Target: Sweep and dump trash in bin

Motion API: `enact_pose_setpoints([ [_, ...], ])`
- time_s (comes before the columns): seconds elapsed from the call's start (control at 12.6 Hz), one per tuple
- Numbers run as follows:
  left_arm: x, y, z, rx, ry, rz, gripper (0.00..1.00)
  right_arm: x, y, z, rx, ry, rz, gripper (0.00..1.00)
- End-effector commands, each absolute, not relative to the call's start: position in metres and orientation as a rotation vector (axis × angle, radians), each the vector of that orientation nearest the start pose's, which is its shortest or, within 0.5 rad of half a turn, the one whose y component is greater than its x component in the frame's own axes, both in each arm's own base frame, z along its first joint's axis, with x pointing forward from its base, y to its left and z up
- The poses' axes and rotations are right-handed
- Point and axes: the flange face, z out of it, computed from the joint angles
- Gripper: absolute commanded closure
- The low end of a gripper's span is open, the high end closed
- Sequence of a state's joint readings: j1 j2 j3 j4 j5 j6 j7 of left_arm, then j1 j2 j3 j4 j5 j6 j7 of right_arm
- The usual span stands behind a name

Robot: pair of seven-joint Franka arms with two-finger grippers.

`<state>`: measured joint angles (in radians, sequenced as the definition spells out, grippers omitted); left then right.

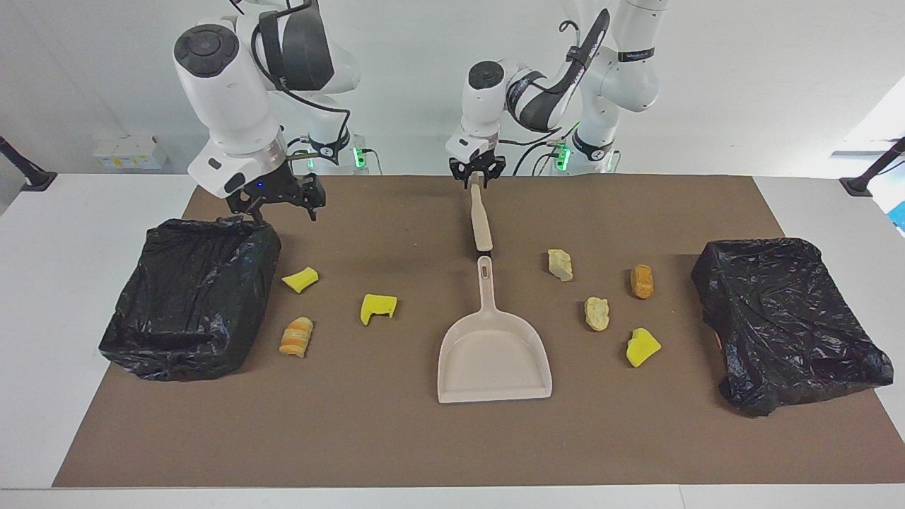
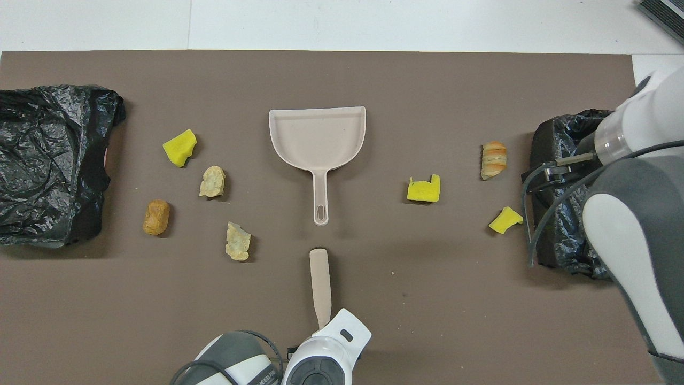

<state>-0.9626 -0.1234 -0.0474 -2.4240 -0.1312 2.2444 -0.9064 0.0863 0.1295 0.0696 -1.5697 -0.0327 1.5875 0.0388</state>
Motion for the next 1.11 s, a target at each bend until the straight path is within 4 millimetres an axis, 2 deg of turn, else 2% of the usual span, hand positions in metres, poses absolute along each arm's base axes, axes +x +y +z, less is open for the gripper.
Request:
enact_pose_setpoints([
  [0.0, 0.242, -0.392, 0.347, -3.151, 0.007, 0.188, 0.49, 0.604, 0.119, 0.536, -3.143, -0.174, 0.138, 0.00],
  [0.08, 0.241, -0.391, 0.347, -3.149, 0.007, 0.190, 0.58, 0.608, 0.126, 0.533, -3.137, -0.154, 0.099, 0.00],
  [0.16, 0.241, -0.391, 0.347, -3.149, 0.006, 0.193, 0.71, 0.612, 0.142, 0.522, -3.124, -0.162, 0.099, 0.00],
  [0.32, 0.243, -0.391, 0.348, -3.136, 0.005, 0.206, 0.98, 0.625, 0.153, 0.512, -3.093, -0.138, 0.067, 0.00],
  [0.47, 0.251, -0.389, 0.356, -3.125, 0.073, 0.230, 1.00, 0.636, 0.160, 0.505, -3.045, -0.089, 0.038, 0.00],
  [0.55, 0.262, -0.380, 0.363, -3.099, 0.110, 0.268, 1.00, 0.643, 0.166, 0.501, -3.001, -0.047, 0.033, 0.00],
  [0.71, 0.293, -0.357, 0.381, -3.063, 0.177, 0.332, 1.00, 0.649, 0.205, 0.489, -2.986, 0.009, 0.019, 0.00],
  [0.87, 0.318, -0.314, 0.402, -2.978, 0.382, 0.317, 1.00, 0.648, 0.245, 0.472, -2.974, 0.074, -0.010, 0.00],
  [0.95, 0.329, -0.294, 0.410, -2.964, 0.405, 0.324, 1.00, 0.648, 0.258, 0.464, -2.971, 0.085, -0.022, 0.00],
  [1.03, 0.349, -0.268, 0.417, -2.983, 0.352, 0.314, 1.00, 0.647, 0.274, 0.456, -2.968, 0.088, -0.038, 0.00],
])
